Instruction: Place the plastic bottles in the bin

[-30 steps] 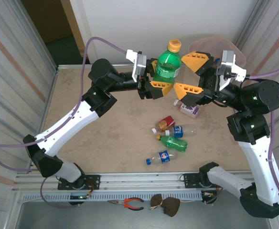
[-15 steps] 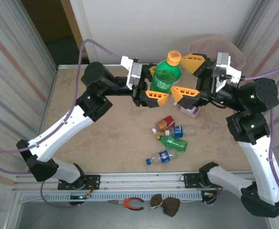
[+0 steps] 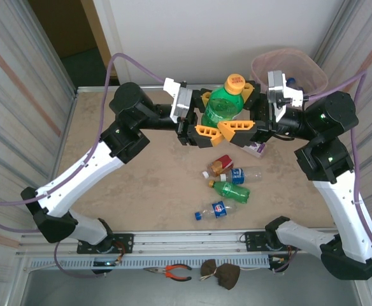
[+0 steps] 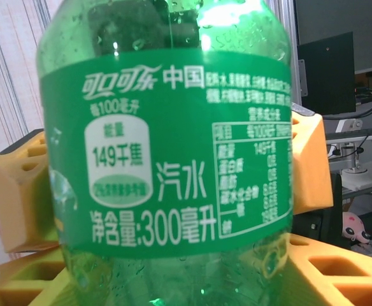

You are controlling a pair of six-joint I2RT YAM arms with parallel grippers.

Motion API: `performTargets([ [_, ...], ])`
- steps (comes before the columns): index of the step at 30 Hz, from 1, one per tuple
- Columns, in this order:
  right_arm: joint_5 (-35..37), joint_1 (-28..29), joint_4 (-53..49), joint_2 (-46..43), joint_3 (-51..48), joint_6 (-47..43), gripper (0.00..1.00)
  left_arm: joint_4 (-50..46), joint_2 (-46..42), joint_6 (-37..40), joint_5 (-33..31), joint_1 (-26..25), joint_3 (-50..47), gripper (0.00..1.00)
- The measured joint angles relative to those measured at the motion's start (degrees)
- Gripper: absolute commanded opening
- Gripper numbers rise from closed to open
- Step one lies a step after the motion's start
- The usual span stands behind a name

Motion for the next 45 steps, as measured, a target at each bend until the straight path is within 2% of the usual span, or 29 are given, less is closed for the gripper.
performTargets([
  [7, 0.3, 0.4, -0.2, -0.2, 0.0, -1.3, 0.57, -1.4, -0.5, 0.7, -0.9, 0.0, 0.0, 0.53],
  [13, 1.1, 0.9, -0.3, -0.6, 0.0, -1.4, 0.55, -1.5, -1.1, 1.1, -2.0, -0.4, -0.3, 0.68],
  [18, 3.7, 1.1, -1.8, -1.1, 0.0, -2.4, 0.54, -2.1, -3.4, 3.0, -5.4, -0.3, -2.4, 0.83],
  [23, 8.4, 1.1, -4.7, -1.6, 0.3, -5.5, 0.54, -4.5, -7.3, 5.6, -9.6, -0.3, -4.7, 0.86],
  [30, 20.4, 0.0, -13.5, 0.1, 5.7, -12.1, 0.48, -8.5, -13.2, 8.9, -15.9, -0.2, -9.2, 0.87],
  [37, 31.8, -8.2, -21.9, 6.3, 12.2, -15.1, 0.43, -12.4, -15.5, 10.3, -20.0, -0.2, -11.7, 0.87],
  [45, 37.4, -24.5, -31.2, 18.5, 19.8, -14.7, 0.43, -18.1, -16.5, 10.7, -25.2, 0.1, -13.9, 0.86],
])
